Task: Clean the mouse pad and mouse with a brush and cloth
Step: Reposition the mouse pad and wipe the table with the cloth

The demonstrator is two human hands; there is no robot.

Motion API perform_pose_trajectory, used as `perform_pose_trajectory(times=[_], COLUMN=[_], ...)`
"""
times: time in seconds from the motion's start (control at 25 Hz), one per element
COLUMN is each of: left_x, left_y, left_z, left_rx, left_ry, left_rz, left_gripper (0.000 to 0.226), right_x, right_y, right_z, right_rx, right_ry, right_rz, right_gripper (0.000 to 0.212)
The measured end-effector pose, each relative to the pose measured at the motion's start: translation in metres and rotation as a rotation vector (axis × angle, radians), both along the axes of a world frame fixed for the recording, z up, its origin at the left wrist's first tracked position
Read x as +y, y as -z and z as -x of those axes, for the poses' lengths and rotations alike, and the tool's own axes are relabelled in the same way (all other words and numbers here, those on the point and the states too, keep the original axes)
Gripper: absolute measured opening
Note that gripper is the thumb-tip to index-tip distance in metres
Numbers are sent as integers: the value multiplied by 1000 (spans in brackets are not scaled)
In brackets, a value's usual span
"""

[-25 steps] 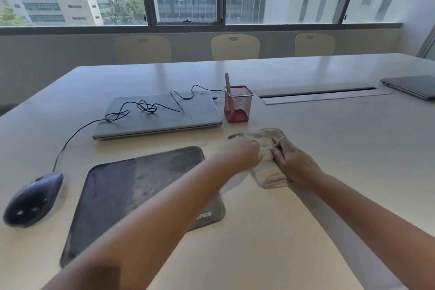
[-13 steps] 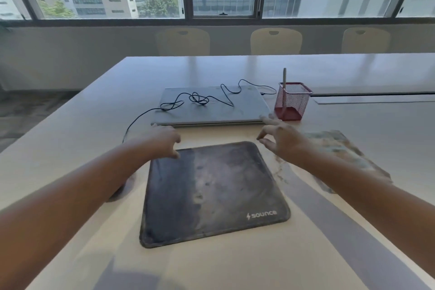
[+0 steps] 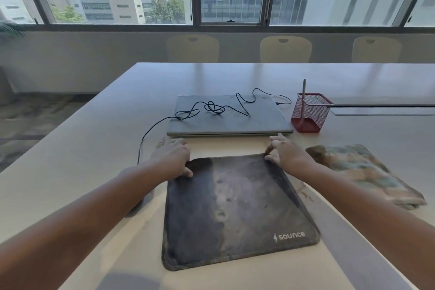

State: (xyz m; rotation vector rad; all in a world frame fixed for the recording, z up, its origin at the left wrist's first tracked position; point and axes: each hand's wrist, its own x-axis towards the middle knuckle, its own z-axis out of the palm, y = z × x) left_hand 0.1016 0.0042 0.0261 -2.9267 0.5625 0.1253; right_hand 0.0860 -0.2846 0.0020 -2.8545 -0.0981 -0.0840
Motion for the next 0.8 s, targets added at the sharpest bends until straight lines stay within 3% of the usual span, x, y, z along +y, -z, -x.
perform_pose_trajectory(times=[0.16,0.32,0.48,0.6,0.8], left_x=[5,15,17,15,2], left_y=[-4,-23,-39,-40,-26], left_z=[1,-8,-32,-54,-83], left_rx=[-85,-114,-201,-217,-254], left_ry=[57,28,-12,-94,-142], left_rz=[107,284,357,390,353], left_gripper=[20,18,15,15,7], right_x=[-4,-17,-15,-7,2], right_y=[-8,-37,-56,-51,-42], right_z=[5,6,-17,-45,-88], right_rx=[-52,-159,-207,-159,-13], right_ry=[-19,-33,-40,-2,118], right_rz=[-77,-160,-183,-185,-132], right_gripper=[15,4,11,6,21])
